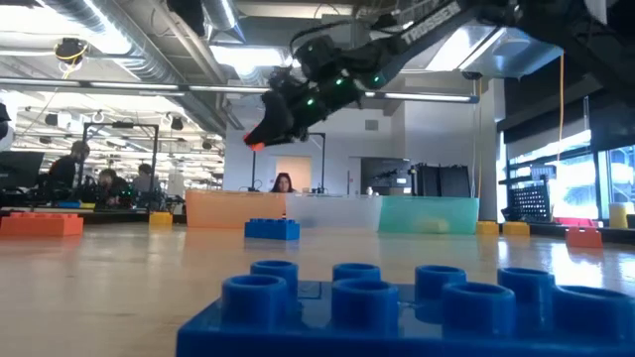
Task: Sort & place blocks by color
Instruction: Put the orange game piece into the orange bin
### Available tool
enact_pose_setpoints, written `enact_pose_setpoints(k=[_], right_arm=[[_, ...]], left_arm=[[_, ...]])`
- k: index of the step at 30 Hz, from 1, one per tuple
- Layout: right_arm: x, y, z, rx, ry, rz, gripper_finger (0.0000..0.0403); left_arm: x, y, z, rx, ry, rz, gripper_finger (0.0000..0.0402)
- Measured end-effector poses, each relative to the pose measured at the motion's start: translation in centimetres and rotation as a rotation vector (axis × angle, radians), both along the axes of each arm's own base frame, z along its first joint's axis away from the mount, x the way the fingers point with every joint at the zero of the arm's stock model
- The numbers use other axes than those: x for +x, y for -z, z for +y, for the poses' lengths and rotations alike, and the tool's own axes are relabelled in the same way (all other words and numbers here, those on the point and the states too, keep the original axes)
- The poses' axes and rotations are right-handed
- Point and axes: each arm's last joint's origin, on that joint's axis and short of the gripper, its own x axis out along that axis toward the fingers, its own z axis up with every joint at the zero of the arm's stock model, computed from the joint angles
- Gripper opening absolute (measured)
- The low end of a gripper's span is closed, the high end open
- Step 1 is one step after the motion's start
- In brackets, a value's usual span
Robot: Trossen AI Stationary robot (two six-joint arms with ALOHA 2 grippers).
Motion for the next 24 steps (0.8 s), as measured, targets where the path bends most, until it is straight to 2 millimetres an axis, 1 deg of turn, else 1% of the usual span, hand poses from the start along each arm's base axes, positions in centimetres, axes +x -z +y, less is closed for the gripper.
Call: enact_pose_setpoints(k=[3,6,13,18,21,24], right_arm=[[1.1,1.2,-0.5,0.001,0.012,0.009,0.0139],[2.1,2.1,-1.1,-0.022,0.063,0.024,0.0139],[3.8,3.3,-1.9,-0.018,0.083,0.063,0.0139],[4.2,4.3,-2.0,-0.006,0.082,0.095,0.0139],[4.2,4.4,-2.1,-0.009,0.097,0.103,0.0139],[4.1,4.3,-2.2,-0.011,0.152,0.102,0.0139]], left_arm=[[0.0,0.0,0.2,0.009,-0.012,0.000,0.0192],[-0.1,0.0,0.3,0.010,-0.020,-0.001,0.0192],[-0.1,0.0,0.3,0.010,-0.023,-0.003,0.0192],[-0.1,0.0,0.3,0.009,-0.028,-0.004,0.0192],[-0.1,0.0,0.3,0.010,-0.028,-0.004,0.0192],[-0.1,0.0,0.3,0.010,-0.028,-0.003,0.0192]])
